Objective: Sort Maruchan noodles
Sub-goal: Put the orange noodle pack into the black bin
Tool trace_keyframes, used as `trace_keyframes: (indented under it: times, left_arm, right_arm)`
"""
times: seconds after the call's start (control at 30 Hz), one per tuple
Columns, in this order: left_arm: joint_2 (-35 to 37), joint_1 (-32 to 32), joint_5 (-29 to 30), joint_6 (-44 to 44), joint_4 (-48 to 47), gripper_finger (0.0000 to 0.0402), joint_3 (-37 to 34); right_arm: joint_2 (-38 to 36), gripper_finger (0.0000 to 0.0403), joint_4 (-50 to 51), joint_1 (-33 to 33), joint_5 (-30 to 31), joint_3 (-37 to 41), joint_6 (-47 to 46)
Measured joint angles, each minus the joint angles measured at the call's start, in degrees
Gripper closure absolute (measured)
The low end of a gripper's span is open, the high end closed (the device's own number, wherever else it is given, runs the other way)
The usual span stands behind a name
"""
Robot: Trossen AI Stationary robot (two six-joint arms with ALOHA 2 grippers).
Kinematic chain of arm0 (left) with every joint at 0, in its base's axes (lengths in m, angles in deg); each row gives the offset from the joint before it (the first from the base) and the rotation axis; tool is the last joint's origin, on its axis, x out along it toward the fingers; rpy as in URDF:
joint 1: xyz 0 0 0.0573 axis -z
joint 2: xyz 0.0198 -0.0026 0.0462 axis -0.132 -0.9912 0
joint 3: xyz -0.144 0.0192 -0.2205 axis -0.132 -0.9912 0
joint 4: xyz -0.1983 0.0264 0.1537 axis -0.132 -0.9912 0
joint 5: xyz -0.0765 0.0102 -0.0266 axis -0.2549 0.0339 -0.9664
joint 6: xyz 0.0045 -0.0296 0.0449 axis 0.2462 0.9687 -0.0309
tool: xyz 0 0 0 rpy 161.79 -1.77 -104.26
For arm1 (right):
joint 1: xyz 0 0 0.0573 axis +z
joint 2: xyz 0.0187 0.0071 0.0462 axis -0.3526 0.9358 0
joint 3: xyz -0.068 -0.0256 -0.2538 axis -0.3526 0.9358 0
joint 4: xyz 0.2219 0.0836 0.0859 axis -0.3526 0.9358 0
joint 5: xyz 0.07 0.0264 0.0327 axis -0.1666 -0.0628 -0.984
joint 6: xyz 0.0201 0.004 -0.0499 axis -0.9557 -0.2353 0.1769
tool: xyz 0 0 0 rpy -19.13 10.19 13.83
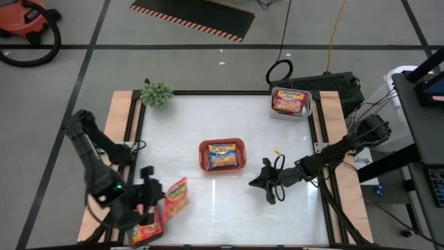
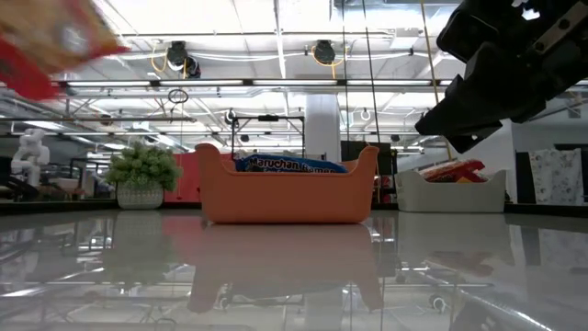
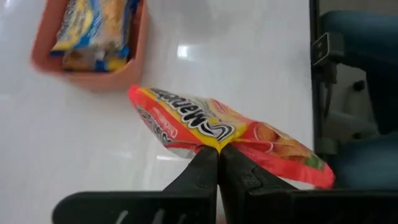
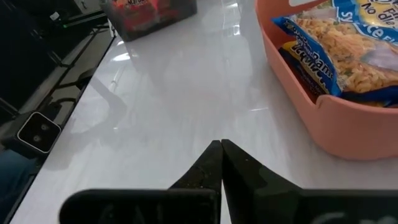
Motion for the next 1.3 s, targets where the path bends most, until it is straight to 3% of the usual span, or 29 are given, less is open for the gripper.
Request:
trace_keyframes:
  times: [0.17, 0.43, 0.63, 0.77, 1.13, 1.3]
  left_arm:
    - [0.0, 6.2, 0.0, 17.6, -10.1, 0.0396, 4.1]
    - [-2.1, 16.4, -3.1, 45.3, -15.6, 0.0396, 3.6]
    - [-2.4, 22.3, -4.2, 58.5, -16.4, 0.0396, 3.6]
    - [-2.5, 25.0, -5.0, 67.3, -22.4, 0.0397, 3.6]
    - [-2.4, 25.4, -13.6, 72.1, -22.0, 0.0397, 3.6]
    - [-2.8, 25.3, -14.9, 71.5, -13.4, 0.0397, 3.8]
  right_arm:
    - [0.0, 0.0403, 1.0, 0.0, 0.0, 0.0, -0.2]
    - [0.0, 0.0403, 0.9, 0.0, -0.1, 0.0, -0.2]
    - [0.0, 0.0403, 0.5, 0.0, 0.0, 0.0, -0.2]
    - [0.0, 0.0403, 0.1, -0.1, 0.0, 0.0, -0.1]
    - [0.0, 0.0403, 0.6, -0.1, 0.1, 0.0, 0.8]
    - [0.0, 0.0403, 0.6, -0.1, 0.1, 0.0, 0.7]
